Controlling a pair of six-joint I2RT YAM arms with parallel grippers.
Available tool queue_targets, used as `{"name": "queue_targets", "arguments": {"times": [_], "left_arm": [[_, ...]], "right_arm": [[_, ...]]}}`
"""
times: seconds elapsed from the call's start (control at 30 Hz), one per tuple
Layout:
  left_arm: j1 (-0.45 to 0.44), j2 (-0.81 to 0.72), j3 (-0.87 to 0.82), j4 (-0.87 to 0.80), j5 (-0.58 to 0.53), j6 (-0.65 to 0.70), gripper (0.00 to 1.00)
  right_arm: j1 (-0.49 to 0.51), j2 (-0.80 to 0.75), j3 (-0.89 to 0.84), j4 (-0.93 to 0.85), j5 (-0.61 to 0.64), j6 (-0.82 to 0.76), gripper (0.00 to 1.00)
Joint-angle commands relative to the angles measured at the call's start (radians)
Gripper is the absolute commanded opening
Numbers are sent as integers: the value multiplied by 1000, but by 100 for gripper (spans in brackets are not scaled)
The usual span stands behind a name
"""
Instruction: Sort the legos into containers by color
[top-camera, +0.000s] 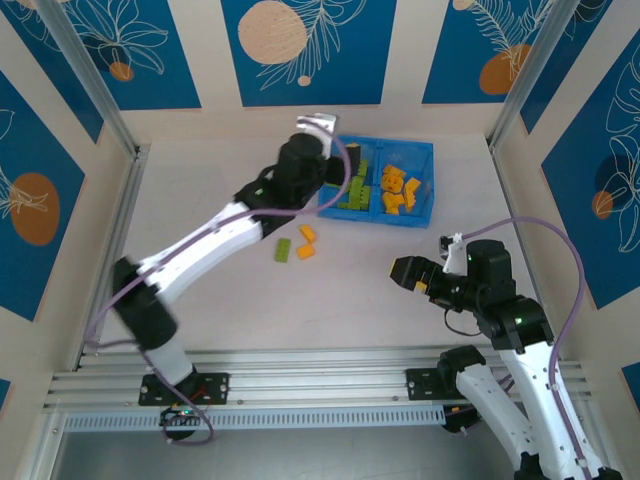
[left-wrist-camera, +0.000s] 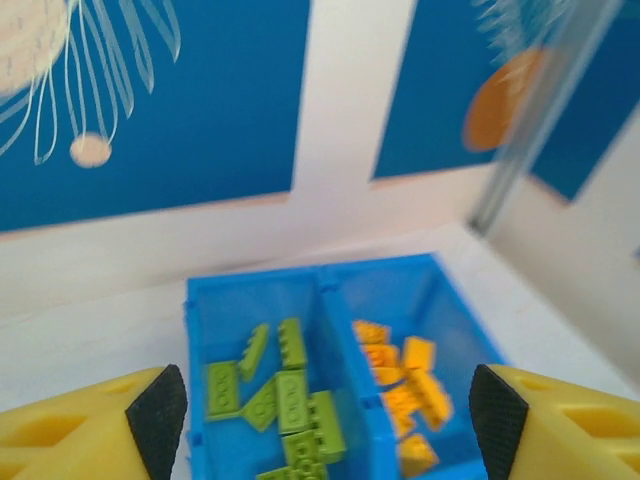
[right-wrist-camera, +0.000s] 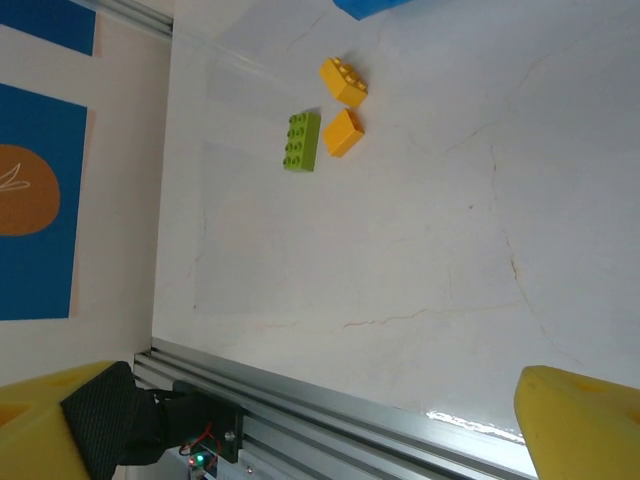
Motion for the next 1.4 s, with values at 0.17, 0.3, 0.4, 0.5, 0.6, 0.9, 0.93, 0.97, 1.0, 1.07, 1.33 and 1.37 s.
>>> {"name": "queue_targets", "arguments": {"times": [0.17,0.3,0.4,0.5,0.6,0.9,0.93,0.97,1.0,1.07,1.33,1.37], "left_arm": [[-89,-461,-497,-52,114,15,77],[-99,-637,-631,-202,98,-27,78],[-98,-745,-697,-353,81,-92,81],[-97,-839,-777,-452,85,-137,84],[-98,-926,-866,-506,91,-180,90],[-99,-1093,-1019,-511,148,-301,100],[-98,-1096,-1018,-518,146,-302,100],[-98,-1096,-1018,-525,145,-302,100],[-98,-1096,-1015,-530,144,-301,100],[-98,-1095,-1018,-530,142,-301,100],[-98,-1088,-1041,-500,140,-312,100],[-98,-1088,-1044,-495,142,-313,100]], "right_arm": [[205,172,41,186,72,-68,95],[369,364,107,242,220,-137,96],[449,546,190,266,325,-208,95],[490,722,272,302,424,-264,96],[495,897,361,333,462,-285,95],[484,1336,647,352,602,-302,80],[480,1378,677,350,613,-304,78],[476,1413,703,348,619,-307,75],[472,1440,723,347,623,-308,74],[466,1492,764,351,623,-314,70],[453,1579,816,352,606,-314,42],[452,1582,816,352,600,-314,38]]}}
